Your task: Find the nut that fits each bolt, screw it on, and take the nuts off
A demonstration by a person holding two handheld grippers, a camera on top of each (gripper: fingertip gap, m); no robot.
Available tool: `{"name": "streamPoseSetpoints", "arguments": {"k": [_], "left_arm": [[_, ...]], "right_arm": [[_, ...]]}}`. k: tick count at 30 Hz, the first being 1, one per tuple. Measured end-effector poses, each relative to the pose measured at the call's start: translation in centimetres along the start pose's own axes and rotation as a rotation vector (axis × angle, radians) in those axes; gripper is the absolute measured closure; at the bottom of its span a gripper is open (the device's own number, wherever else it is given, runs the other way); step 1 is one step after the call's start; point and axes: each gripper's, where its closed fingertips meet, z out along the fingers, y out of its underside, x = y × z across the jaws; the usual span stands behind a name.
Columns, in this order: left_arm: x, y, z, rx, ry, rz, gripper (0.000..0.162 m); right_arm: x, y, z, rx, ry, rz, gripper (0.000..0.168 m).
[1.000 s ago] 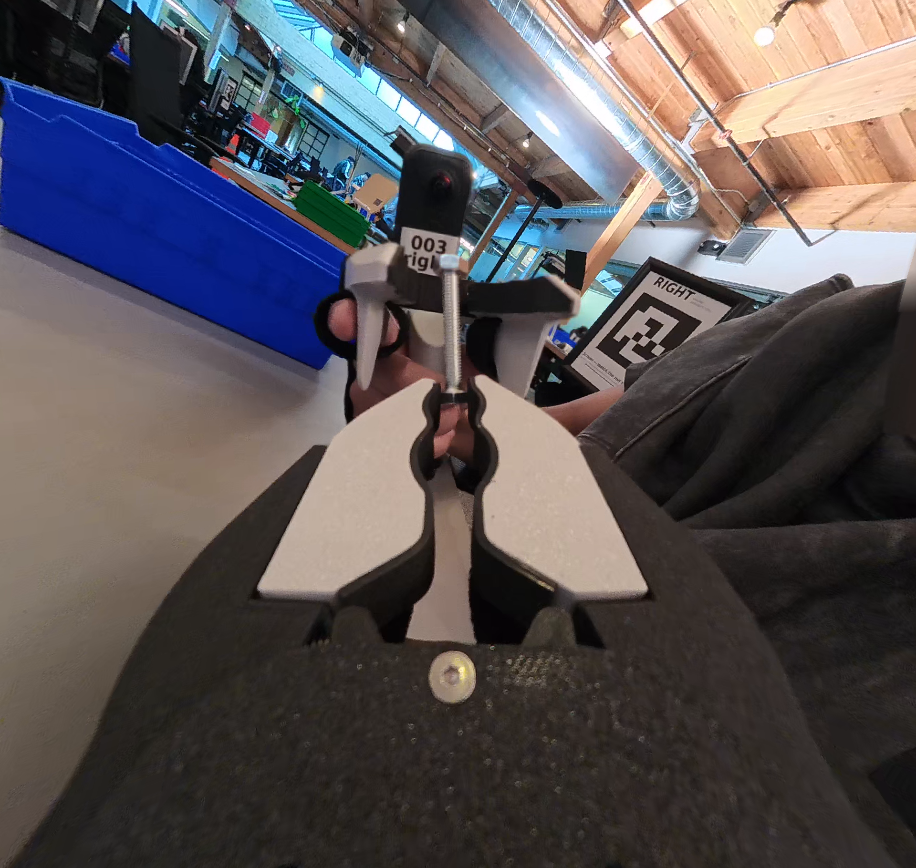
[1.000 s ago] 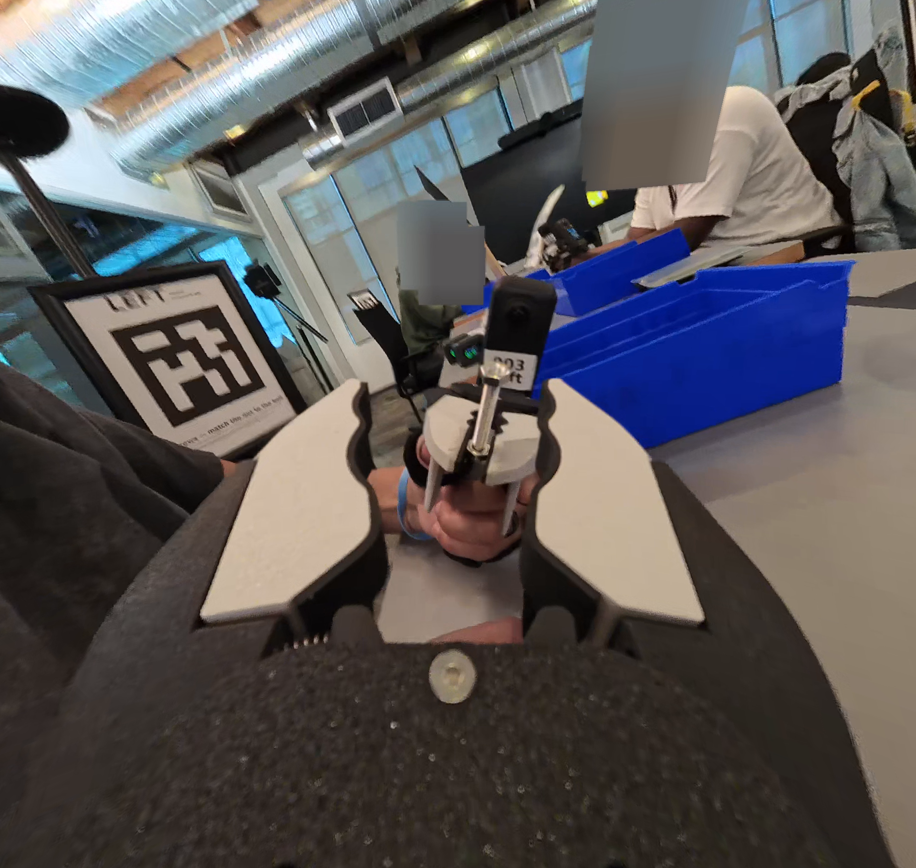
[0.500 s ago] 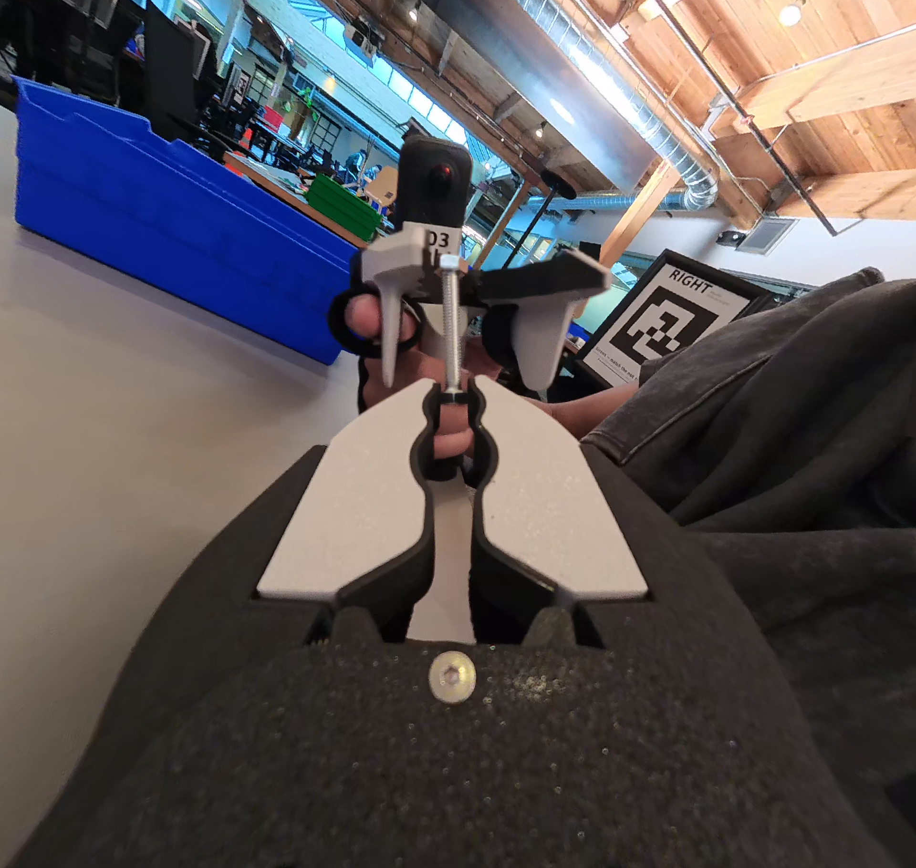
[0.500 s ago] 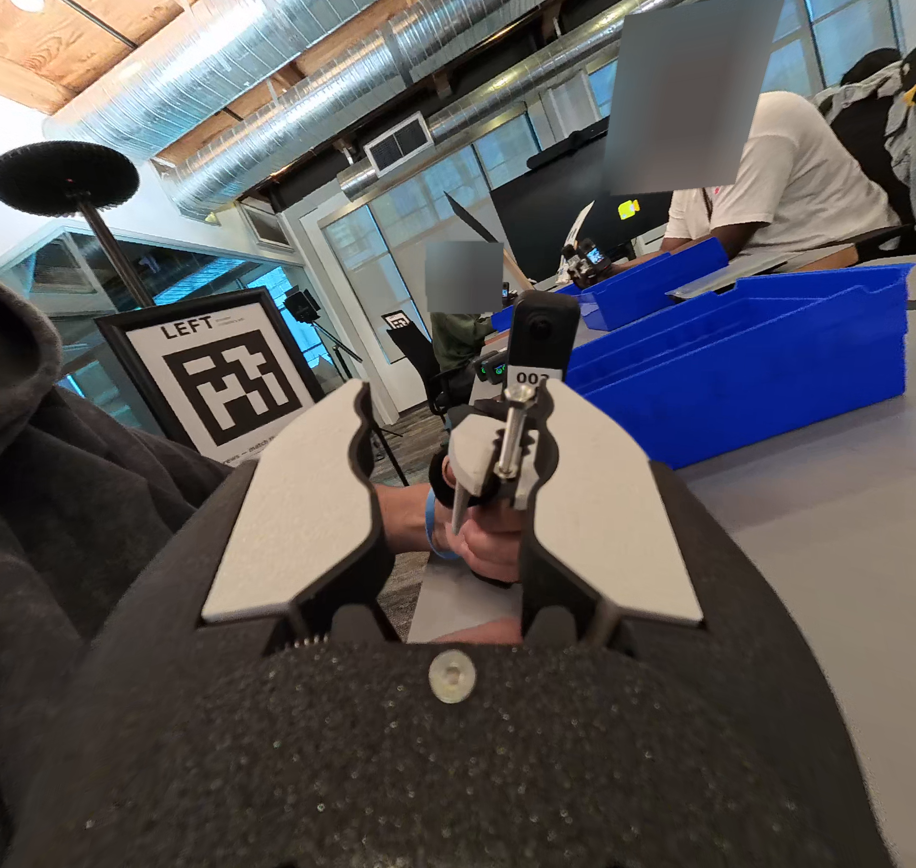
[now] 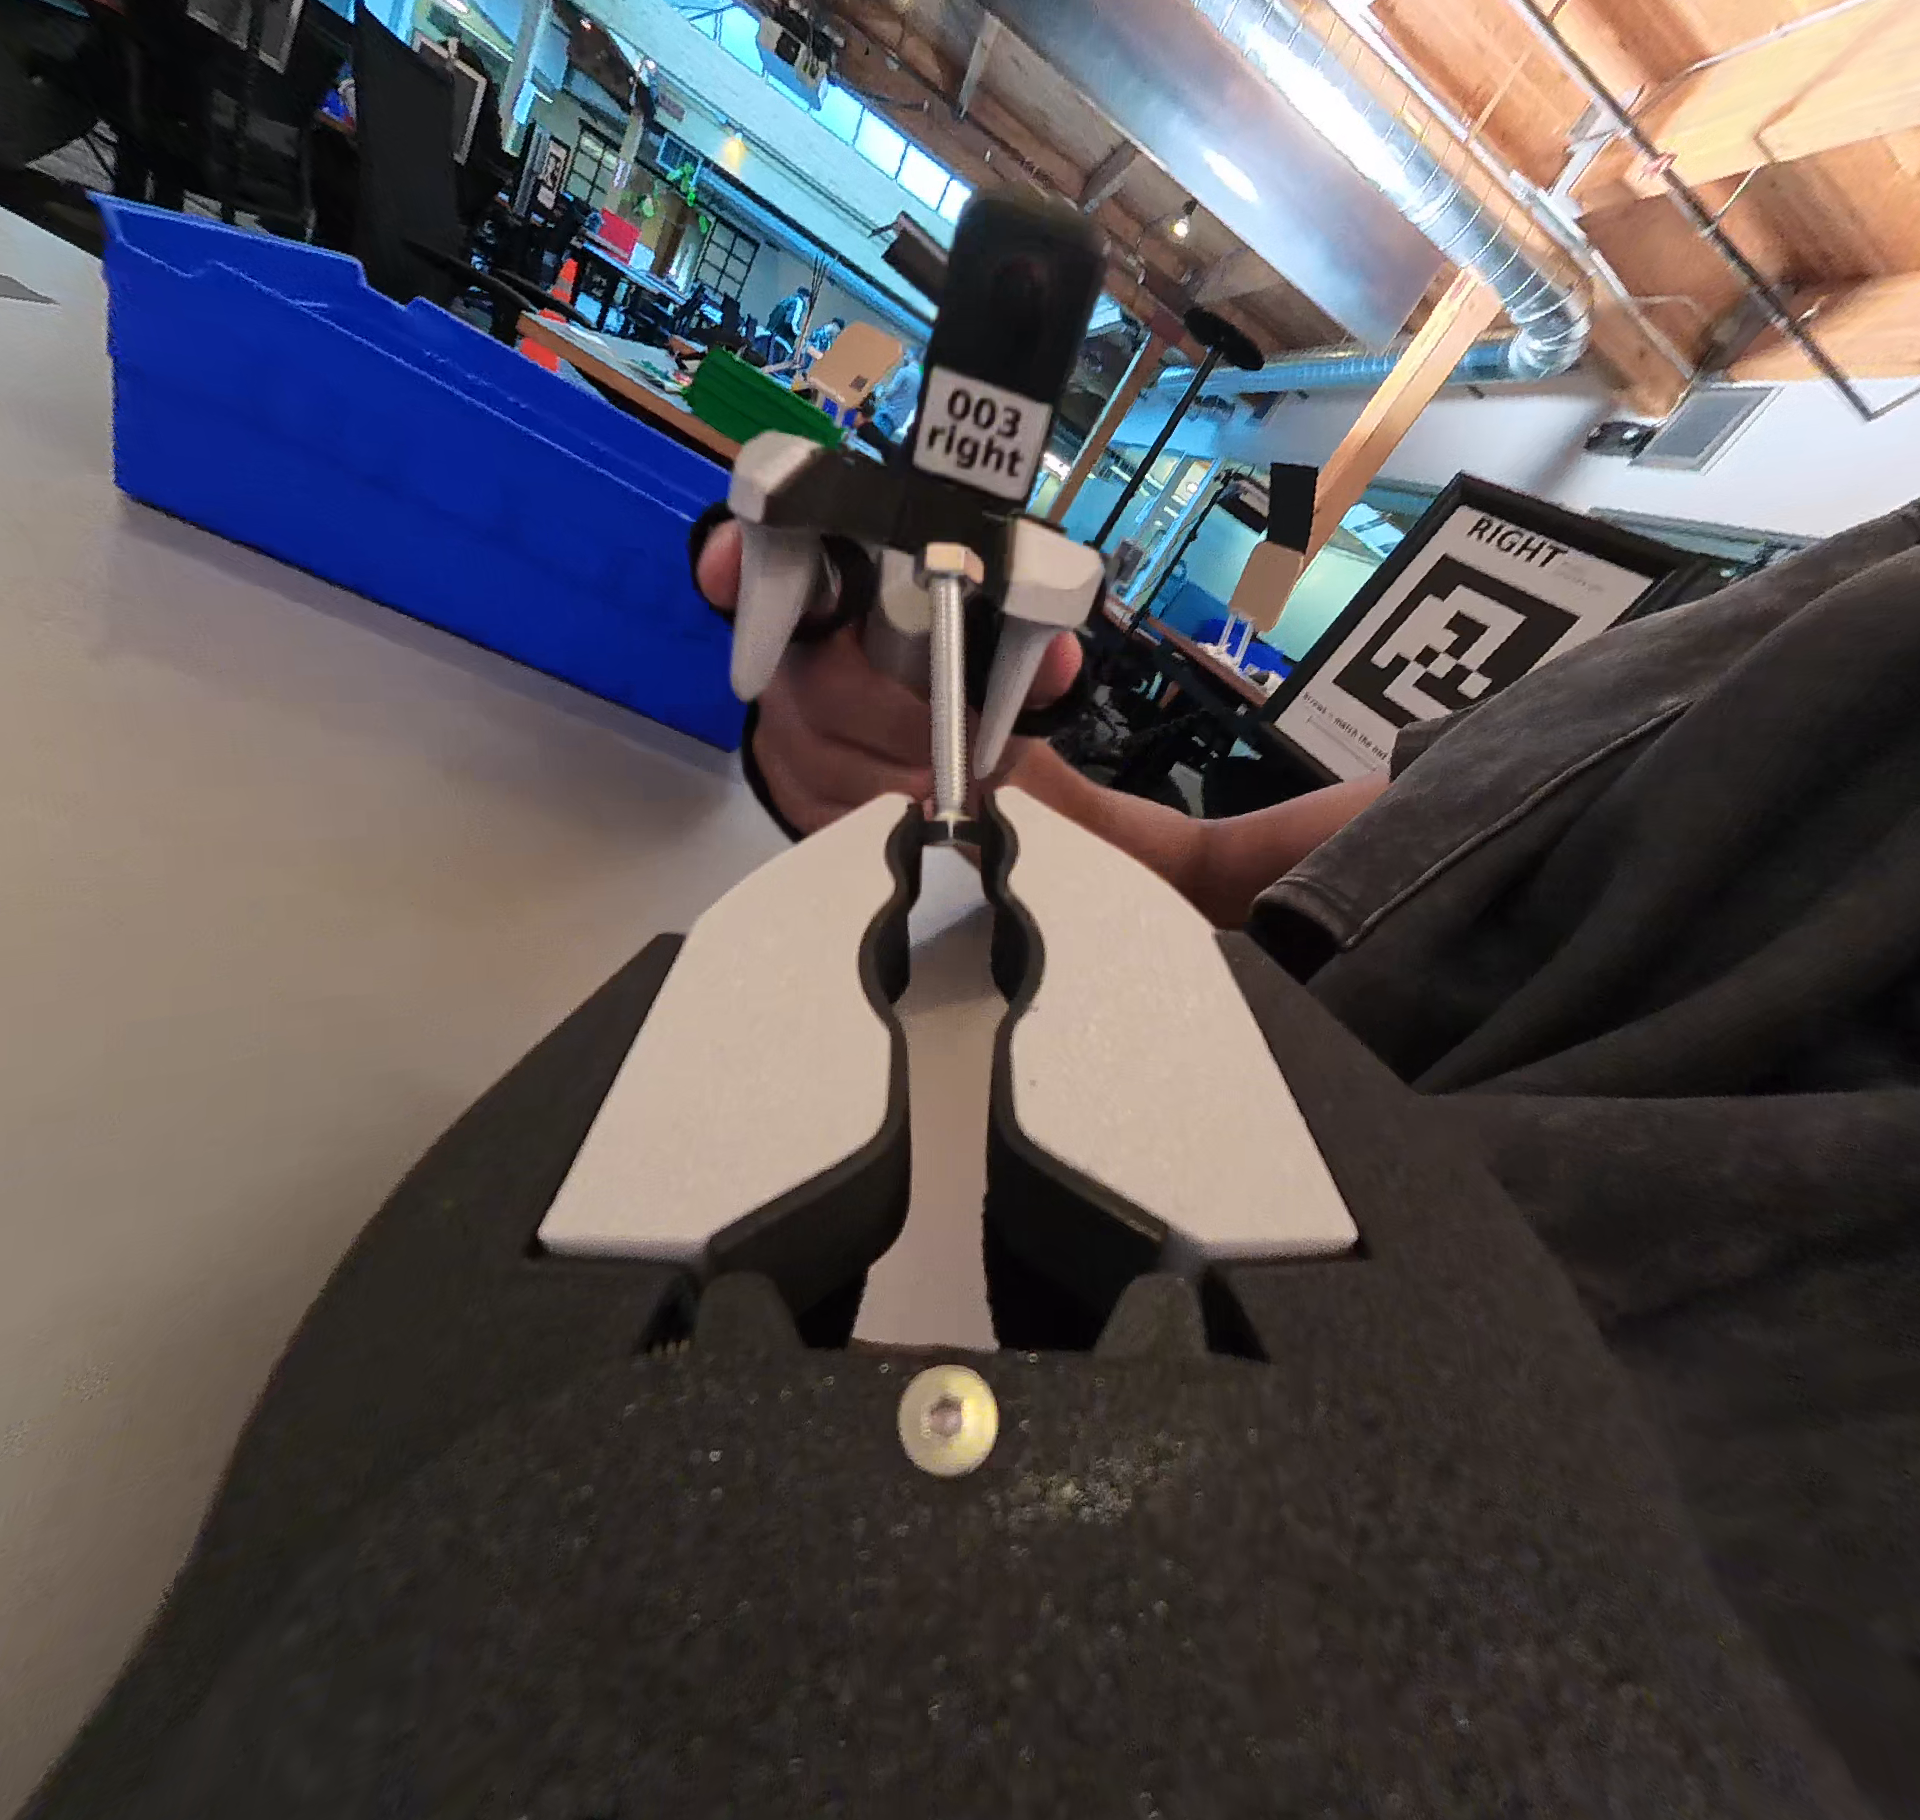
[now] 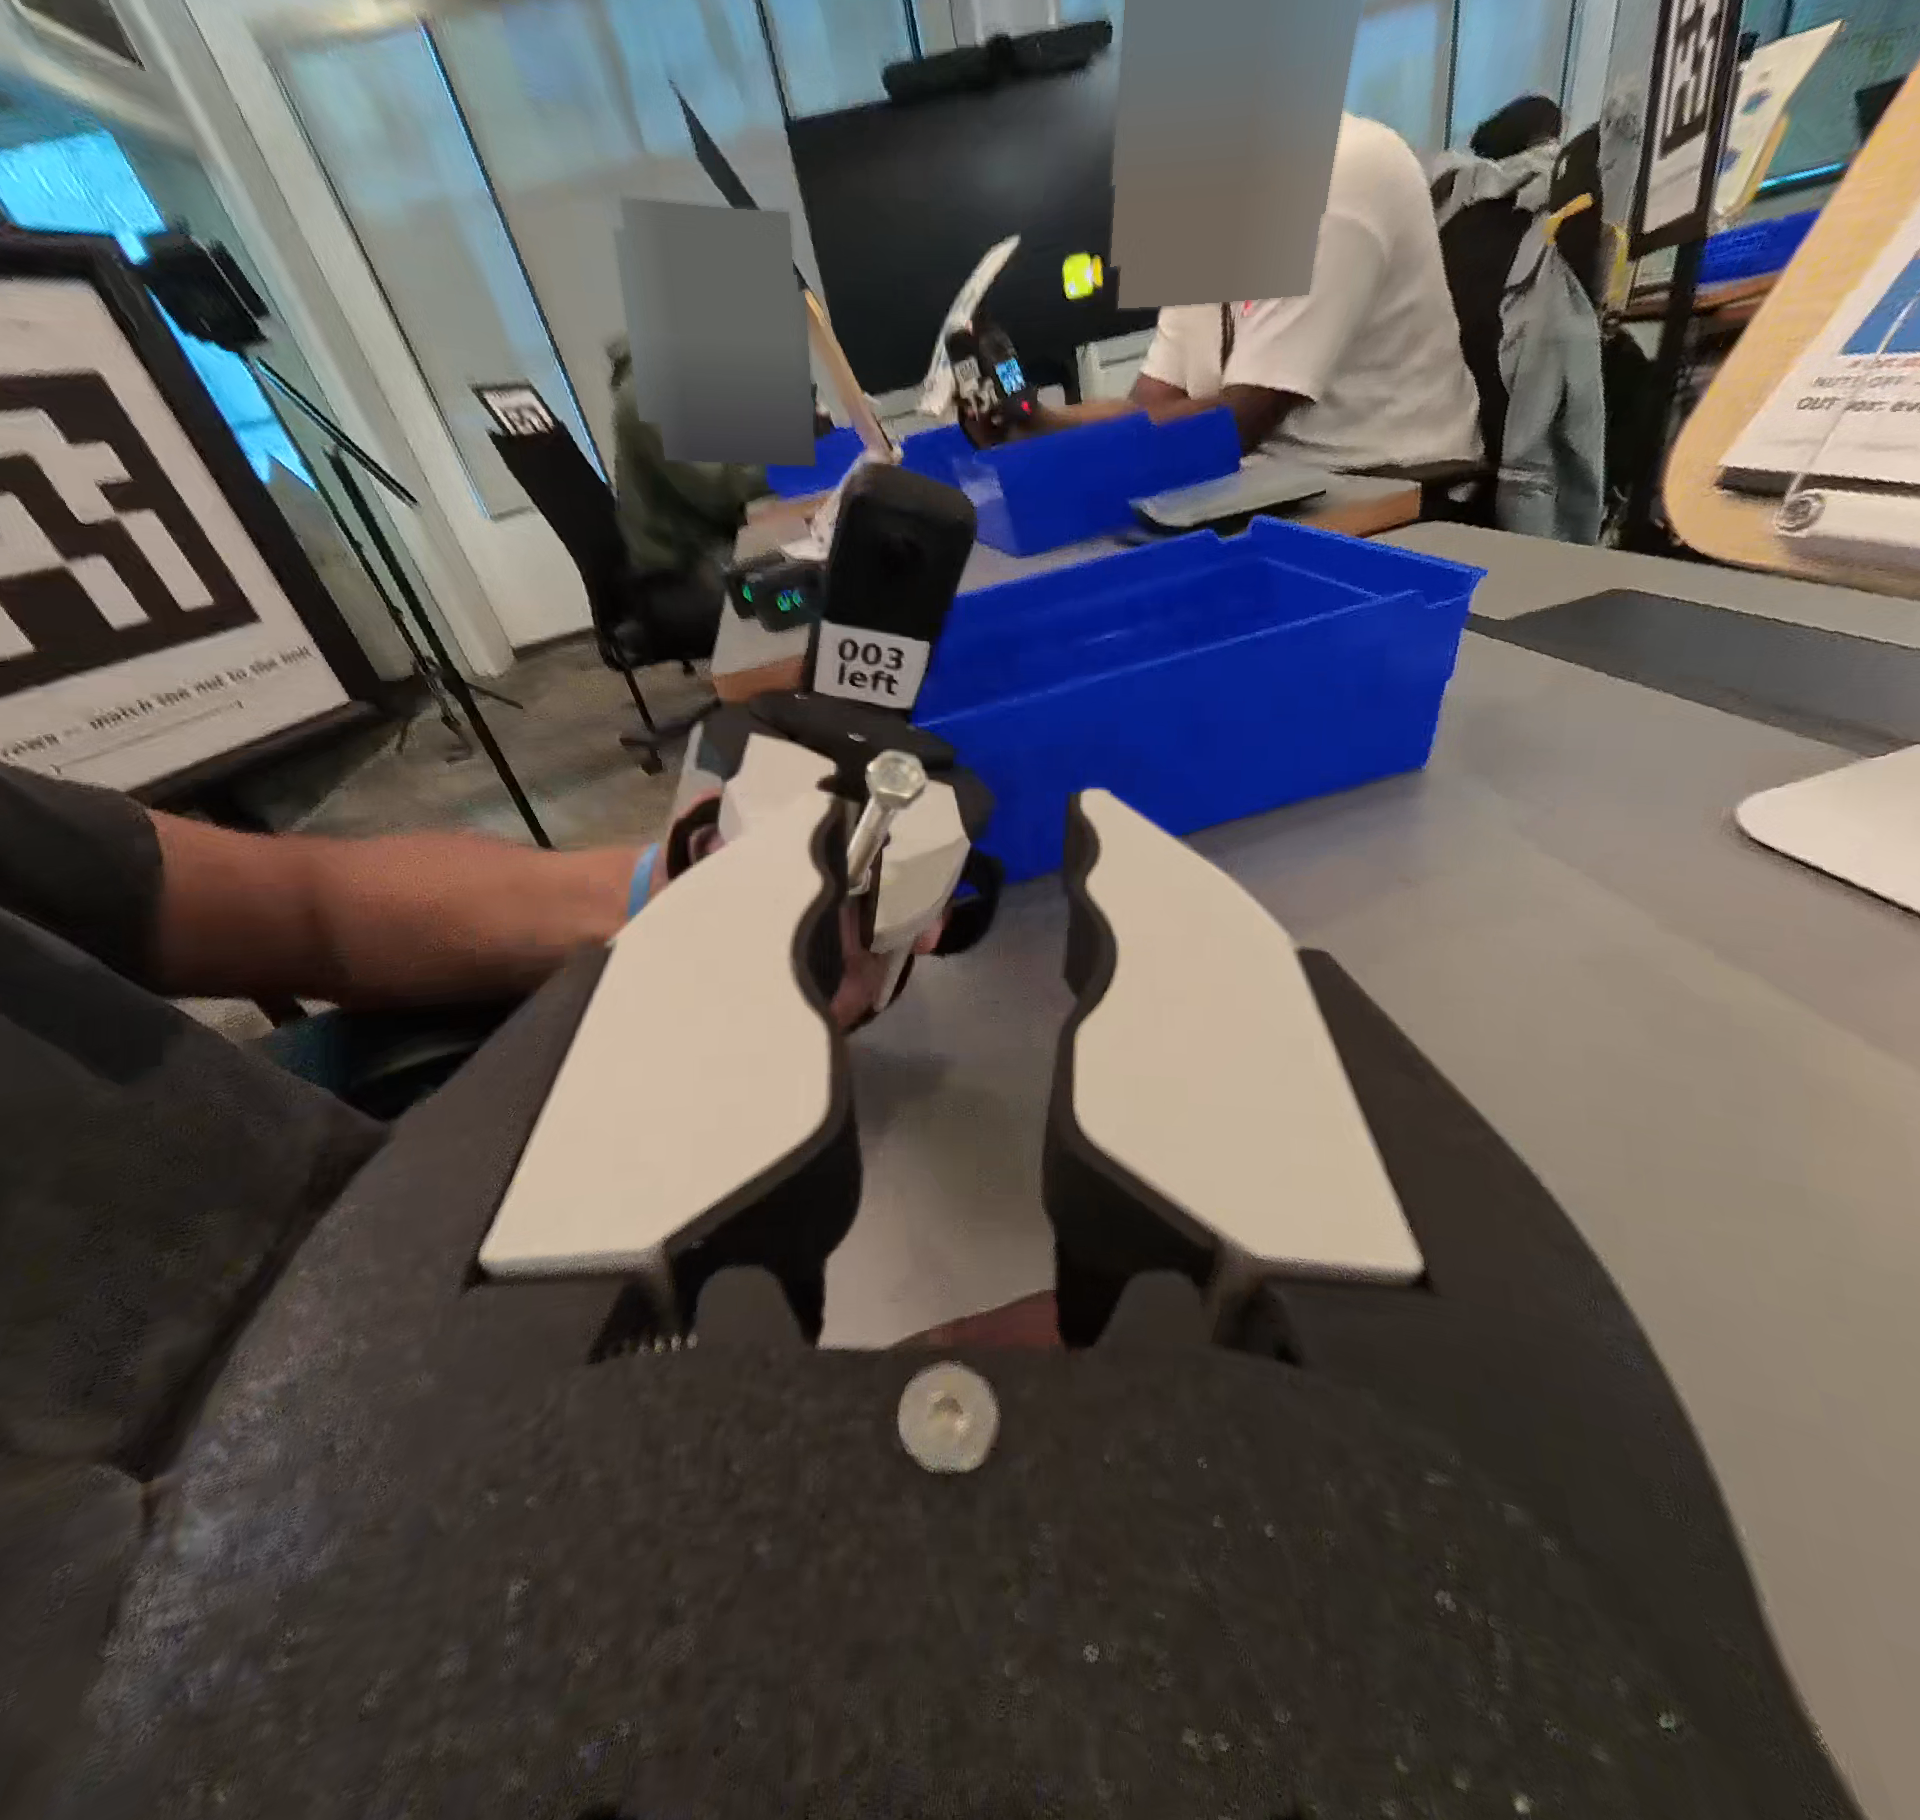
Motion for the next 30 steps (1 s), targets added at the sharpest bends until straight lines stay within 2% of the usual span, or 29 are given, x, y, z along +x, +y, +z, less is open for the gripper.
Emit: {"name": "streamPoseSetpoints", "arguments": {"k": [3, 6, 10, 18, 21, 26, 30], "left_arm": [[0.3, 0.1, 0.2, -0.004, 0.022, -0.005, 0.152], [0.8, 0.4, 0.4, -0.010, 0.070, -0.024, 0.152], [1.5, 0.4, 0.4, 0.000, 0.134, -0.054, 0.152], [2.2, 0.7, 0.5, -0.014, 0.194, -0.073, 0.152], [2.4, 0.9, 0.6, -0.023, 0.195, -0.071, 0.152], [2.9, 1.0, 0.7, -0.030, 0.236, -0.085, 0.152], [4.4, 1.1, 0.9, -0.027, 0.344, -0.142, 0.152]], "right_arm": [[-0.9, 0.1, 0.0, -0.018, -0.057, 0.041, 0.138], [-1.2, 0.5, 0.2, -0.002, -0.087, 0.044, 0.137], [-2.8, 0.0, 0.0, 0.045, -0.222, 0.089, 0.138], [-3.3, 0.2, 0.5, 0.042, -0.246, 0.087, 0.141], [-3.6, -0.1, 0.3, 0.066, -0.259, 0.080, 0.158], [-4.1, -0.2, 0.1, 0.066, -0.281, 0.041, 0.158], [-5.5, -0.9, -0.5, 0.127, -0.375, 0.008, 0.158]]}}
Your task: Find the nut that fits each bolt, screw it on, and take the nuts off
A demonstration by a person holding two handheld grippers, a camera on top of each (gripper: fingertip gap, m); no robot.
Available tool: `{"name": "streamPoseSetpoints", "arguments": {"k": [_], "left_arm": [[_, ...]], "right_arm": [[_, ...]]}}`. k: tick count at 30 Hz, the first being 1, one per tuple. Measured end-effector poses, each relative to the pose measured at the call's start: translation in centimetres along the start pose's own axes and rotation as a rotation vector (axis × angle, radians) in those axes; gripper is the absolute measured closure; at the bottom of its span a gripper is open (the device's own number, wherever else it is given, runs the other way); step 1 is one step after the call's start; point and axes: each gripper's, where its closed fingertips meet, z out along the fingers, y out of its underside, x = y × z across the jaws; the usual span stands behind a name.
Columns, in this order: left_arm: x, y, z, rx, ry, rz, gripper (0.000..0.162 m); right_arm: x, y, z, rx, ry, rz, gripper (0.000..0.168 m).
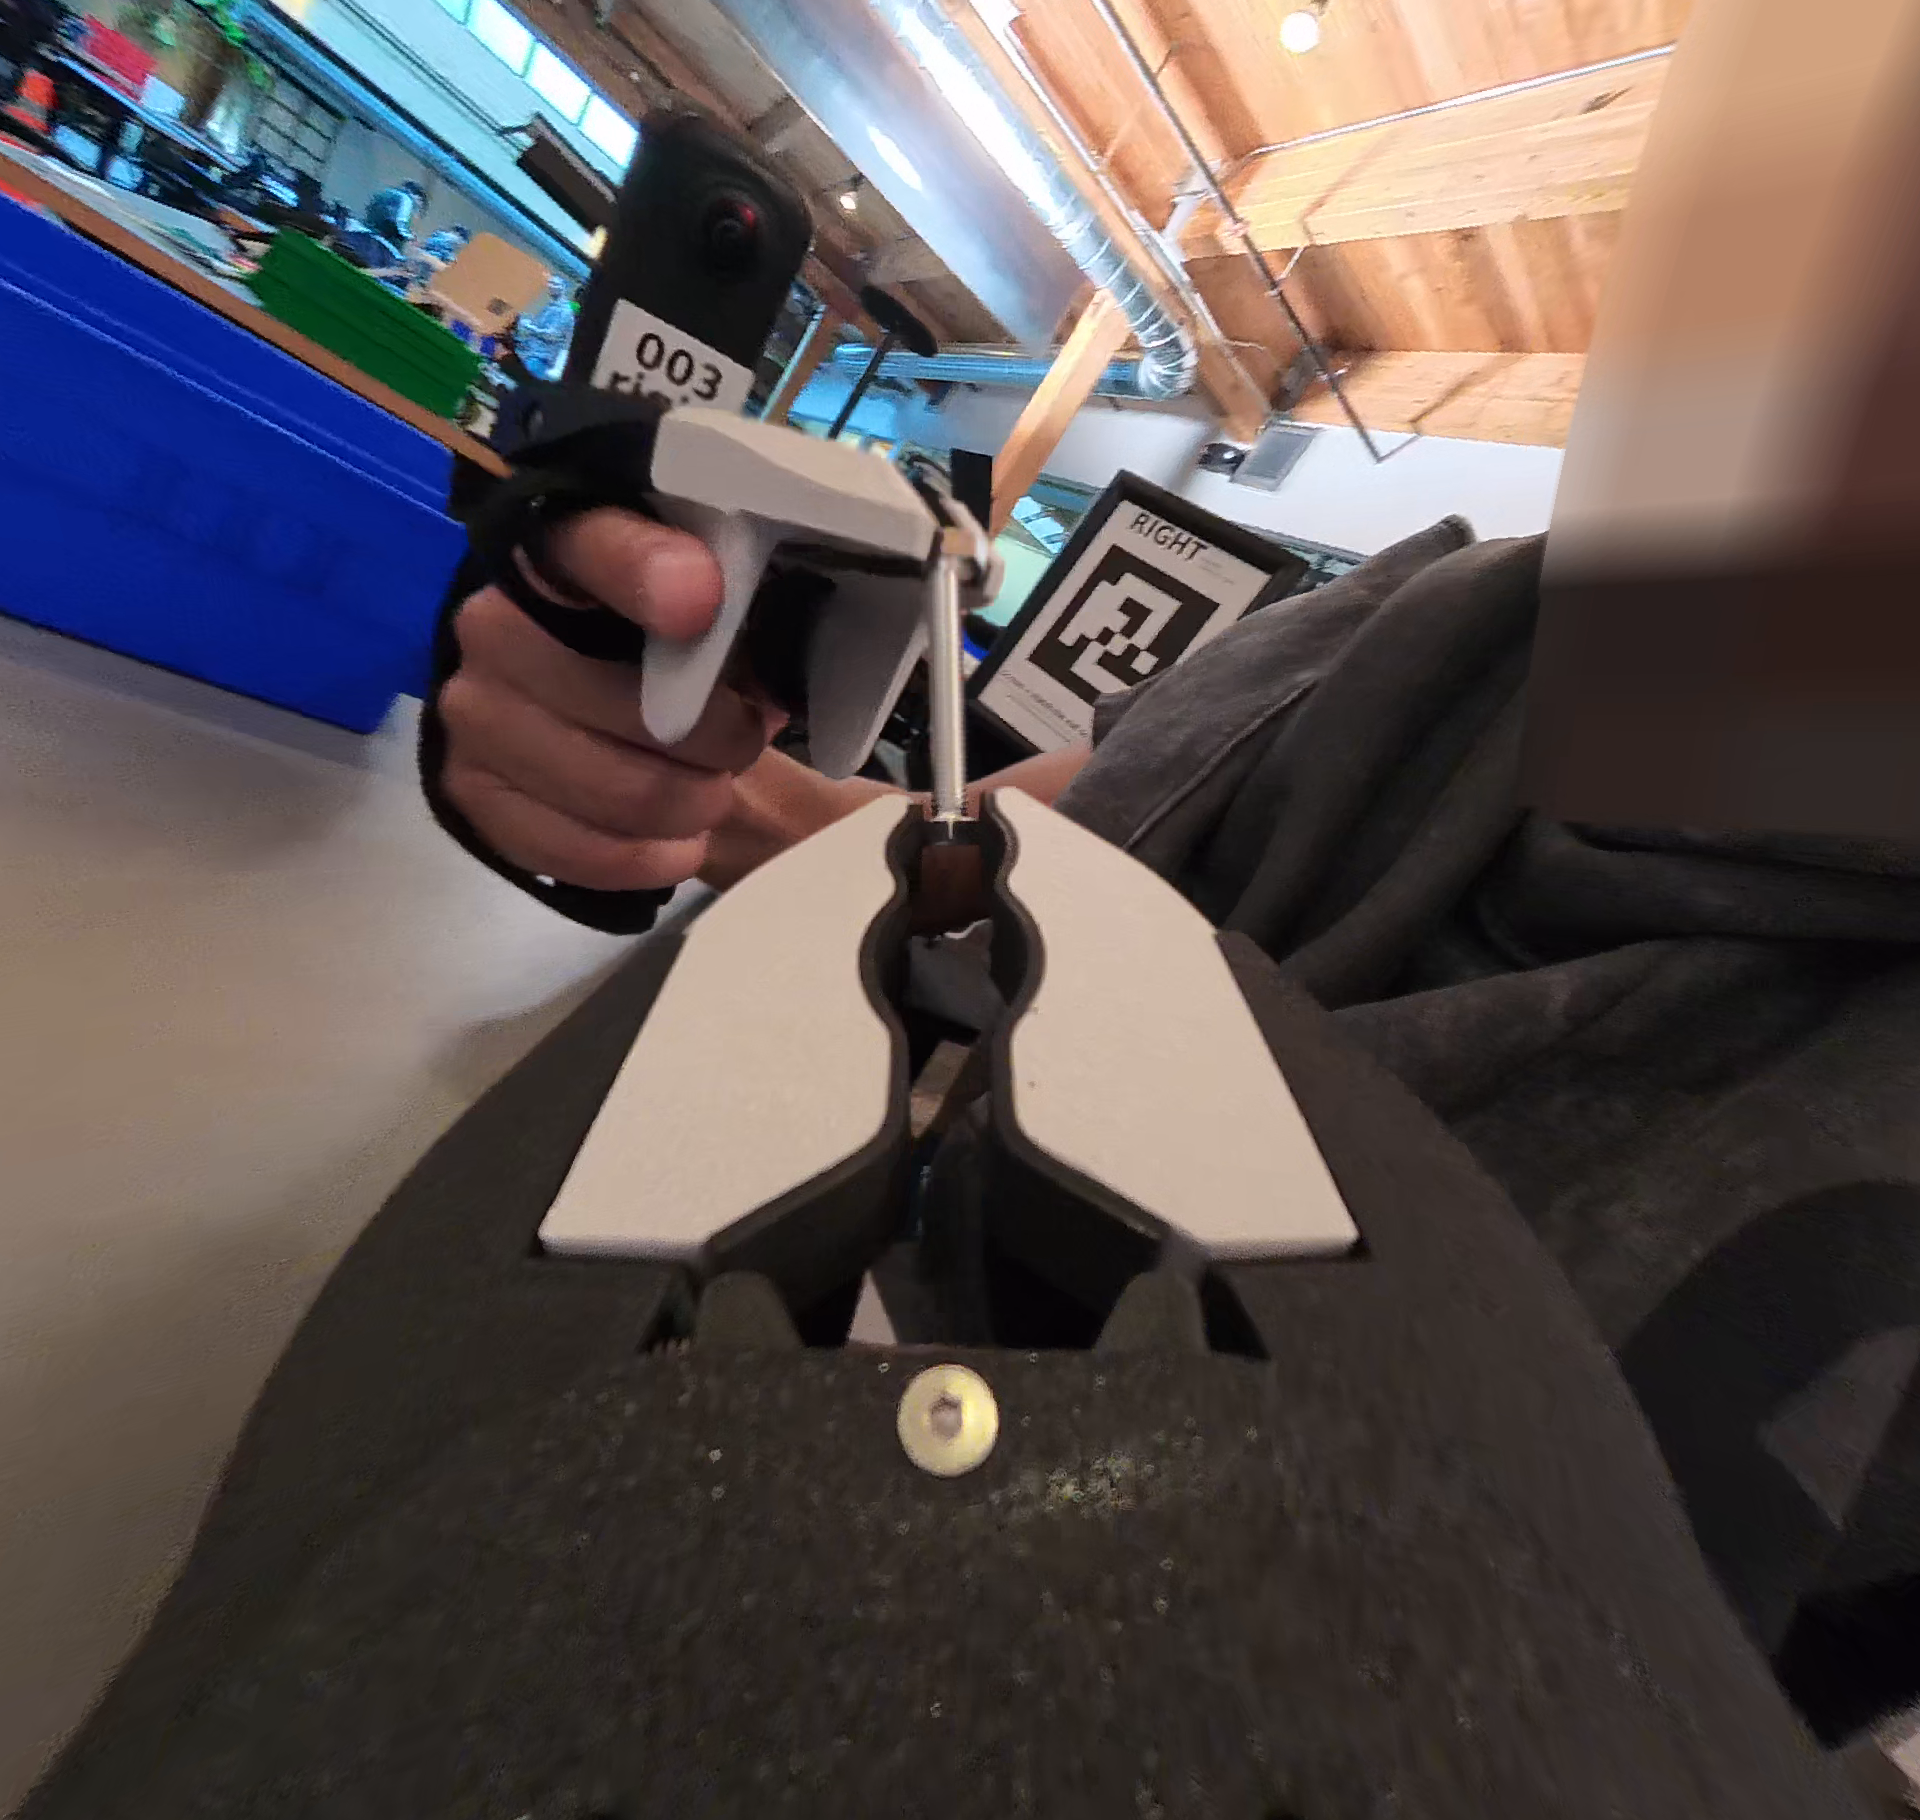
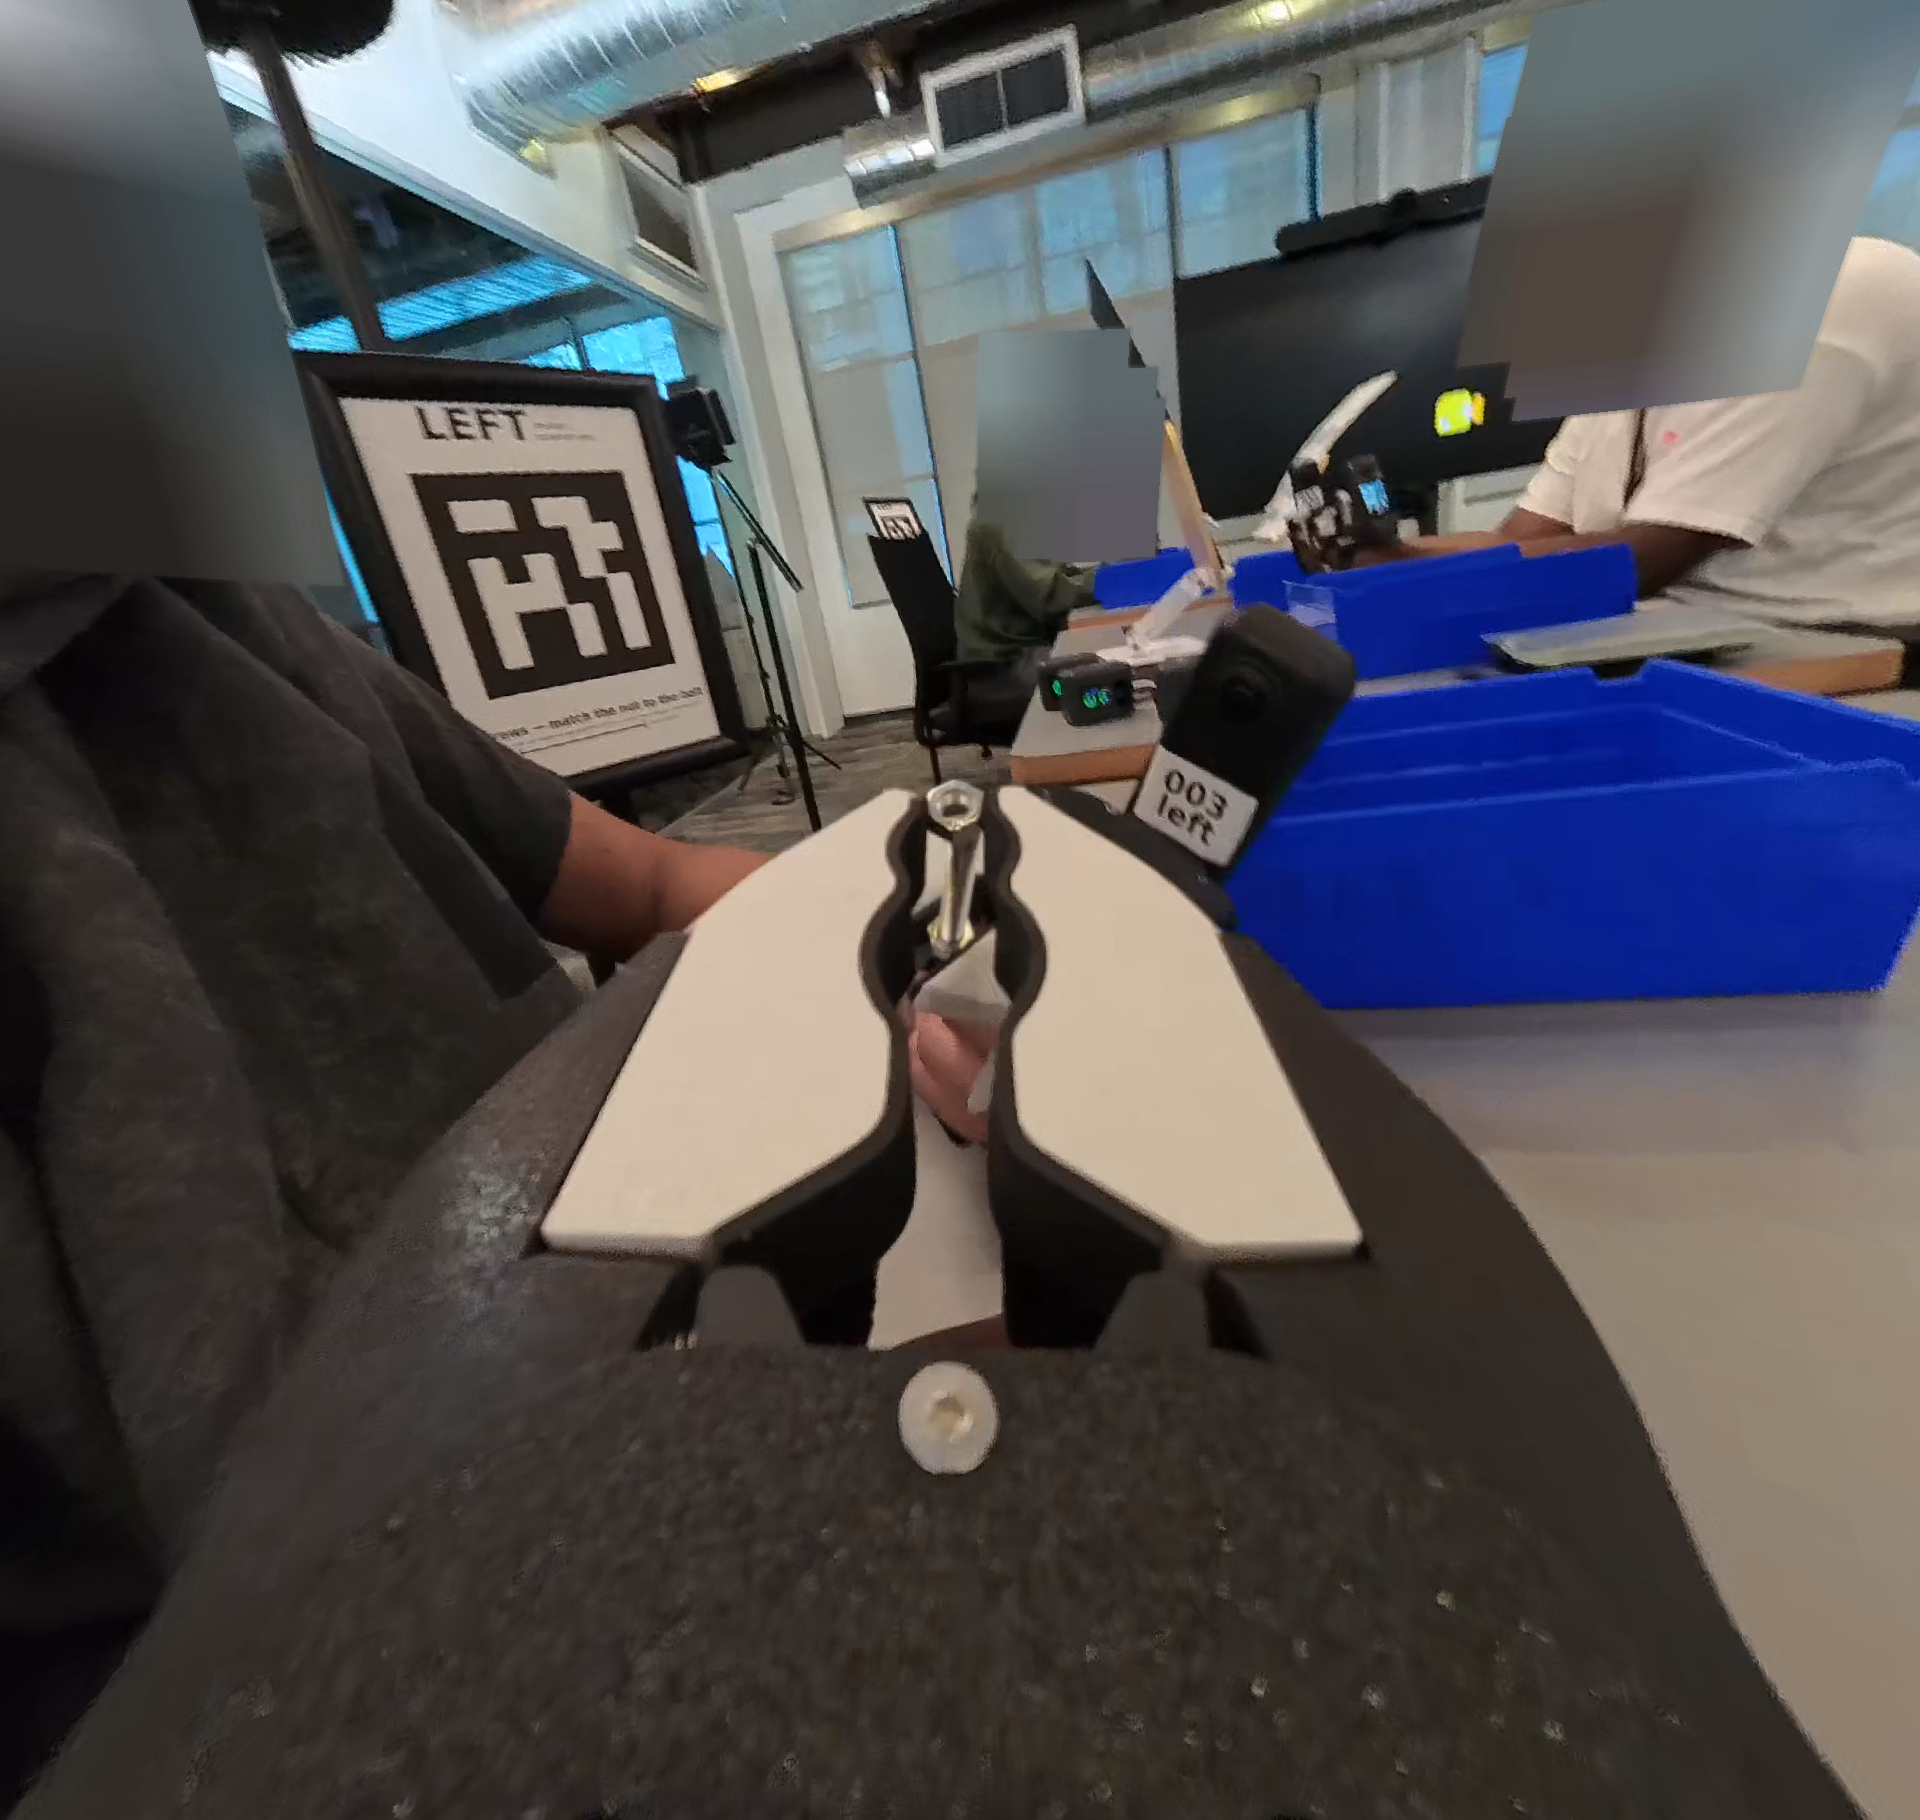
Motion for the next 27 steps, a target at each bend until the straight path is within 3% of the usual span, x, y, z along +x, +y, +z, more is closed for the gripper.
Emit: {"name": "streamPoseSetpoints", "arguments": {"k": [4, 18, 27], "left_arm": [[0.1, 0.7, 0.4, -0.017, 0.026, -0.016, 0.152], [0.8, 0.7, 0.4, -0.027, 0.058, -0.012, 0.152], [2.6, 1.5, 0.8, -0.064, 0.194, -0.068, 0.152]], "right_arm": [[-0.3, -1.0, -0.3, 0.046, -0.036, 0.020, 0.158], [-1.0, 0.4, 0.1, -0.025, -0.077, 0.041, 0.158], [-3.0, 0.7, 0.5, -0.066, -0.209, -0.040, 0.158]]}}
